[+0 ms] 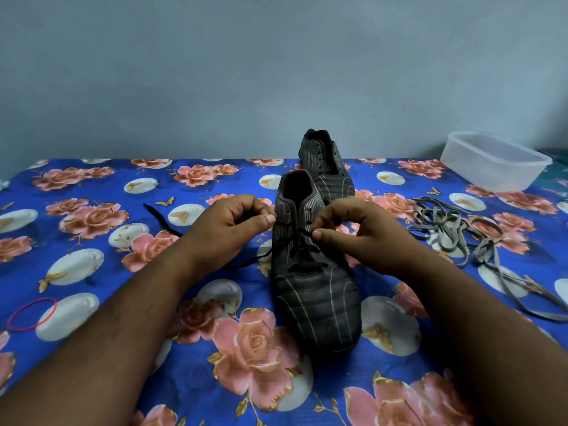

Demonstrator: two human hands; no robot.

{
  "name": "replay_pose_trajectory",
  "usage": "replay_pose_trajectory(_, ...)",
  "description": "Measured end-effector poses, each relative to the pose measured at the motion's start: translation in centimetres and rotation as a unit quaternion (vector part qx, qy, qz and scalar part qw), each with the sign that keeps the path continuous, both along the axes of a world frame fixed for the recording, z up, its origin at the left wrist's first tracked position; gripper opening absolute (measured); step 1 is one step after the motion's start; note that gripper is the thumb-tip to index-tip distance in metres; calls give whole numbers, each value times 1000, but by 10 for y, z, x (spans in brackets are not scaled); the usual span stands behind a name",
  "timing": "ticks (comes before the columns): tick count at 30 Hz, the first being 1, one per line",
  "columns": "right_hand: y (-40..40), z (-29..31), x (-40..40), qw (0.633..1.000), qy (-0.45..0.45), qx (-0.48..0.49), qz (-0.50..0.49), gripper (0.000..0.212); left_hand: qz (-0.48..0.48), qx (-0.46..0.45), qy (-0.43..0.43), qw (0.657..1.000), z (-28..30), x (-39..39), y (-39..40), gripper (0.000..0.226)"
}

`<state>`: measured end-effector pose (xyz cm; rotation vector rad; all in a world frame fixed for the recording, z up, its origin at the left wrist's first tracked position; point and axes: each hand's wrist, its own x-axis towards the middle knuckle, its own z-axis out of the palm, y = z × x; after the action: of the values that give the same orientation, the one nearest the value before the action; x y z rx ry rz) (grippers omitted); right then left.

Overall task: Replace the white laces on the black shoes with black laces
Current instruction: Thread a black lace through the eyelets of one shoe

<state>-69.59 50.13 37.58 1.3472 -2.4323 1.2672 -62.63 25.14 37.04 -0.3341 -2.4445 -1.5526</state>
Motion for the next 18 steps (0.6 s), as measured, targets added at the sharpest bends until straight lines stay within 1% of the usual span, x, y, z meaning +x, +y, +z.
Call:
replay_pose_trajectory(2, 0, 0, 0, 1000, 13, 2, -6, 9, 2, 19, -2, 1000, 1, 0, 2, 19)
replay_pose_trajectory(4, -1, 2, 1, 1000, 26, 3, -5, 8, -8, 28, -22, 999, 2, 1, 4, 33)
replay_pose_trajectory(6, -2, 3, 3, 999, 48, 5, -3, 9, -18, 2, -47, 999, 1, 2, 8, 51)
replay_pose_trajectory(8, -4, 2, 3, 998, 63, -5, -1, 12, -12, -29, -42, 999, 1, 1, 11, 60)
replay_pose_trajectory(9, -5, 2, 3, 998, 62, -16, -1, 16, -5, -43, -32, 999, 2, 1, 11, 59)
replay_pose_trajectory(11, -6, -1, 3, 999, 45, -27, -14, 32, -5, -57, -22, 998, 1, 1, 10, 55)
replay_pose_trajectory(13, -7, -4, -1, 999, 29, -12, -32, 42, -8, -47, -28, 998, 1, 1, 10, 46)
replay_pose_trajectory(16, -8, -8, -4, 998, 25, 13, -53, 38, -2, -23, -20, 1000, 4, 4, 10, 29)
replay_pose_trajectory(18, -8, -7, -5, 999, 17, -5, -51, 32, 5, -21, -11, 1000, 6, 5, 9, 20)
